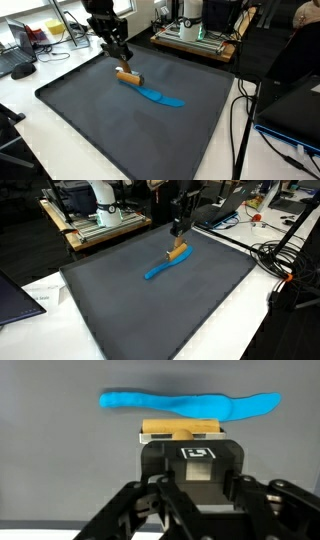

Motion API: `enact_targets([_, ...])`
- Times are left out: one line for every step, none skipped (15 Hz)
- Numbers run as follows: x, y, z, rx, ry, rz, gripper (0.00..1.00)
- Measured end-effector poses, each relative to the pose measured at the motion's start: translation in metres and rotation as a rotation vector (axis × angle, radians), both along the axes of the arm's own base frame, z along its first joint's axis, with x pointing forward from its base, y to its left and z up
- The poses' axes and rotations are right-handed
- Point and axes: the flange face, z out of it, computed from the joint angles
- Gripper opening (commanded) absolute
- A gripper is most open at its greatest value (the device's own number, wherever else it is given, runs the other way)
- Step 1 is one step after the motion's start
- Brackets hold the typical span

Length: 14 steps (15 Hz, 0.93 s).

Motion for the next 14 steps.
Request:
enact_targets([0.001,-0.007,-0.002,0.000,0.001,-0.013,0.22])
enact_targets([0.002,-0.015,-0.003,0.001,0.003,-0.027,0.22])
enact_targets([0.003,-0.024,-0.004,0.003,0.004,-0.041,0.22])
enact_targets([0.003,-0.032,-0.006,0.006,0.005,-0.057,0.22])
enact_targets([0.004,-0.042,-0.007,0.010,0.005,-0.073,0.22])
enact_targets([0.004,-0.051,-0.008,0.016,0.006,-0.089,0.22])
enact_targets([0.004,-0.060,-0.009,0.021,0.006,-0.104,0.22])
enact_targets([0.003,-0.070,-0.010,0.025,0.005,-0.120,0.22])
enact_targets([0.003,-0.080,-0.011,0.027,0.001,-0.134,0.22])
enact_targets([0.003,-0.089,-0.011,0.031,-0.010,-0.150,0.22])
enact_targets([0.004,-0.098,-0.011,0.038,-0.025,-0.165,0.22])
enact_targets([0.004,-0.106,-0.011,0.046,-0.040,-0.178,0.22])
enact_targets([0.004,-0.114,-0.010,0.054,-0.057,-0.190,0.22])
enact_targets([0.004,-0.122,-0.010,0.060,-0.072,-0.200,0.22])
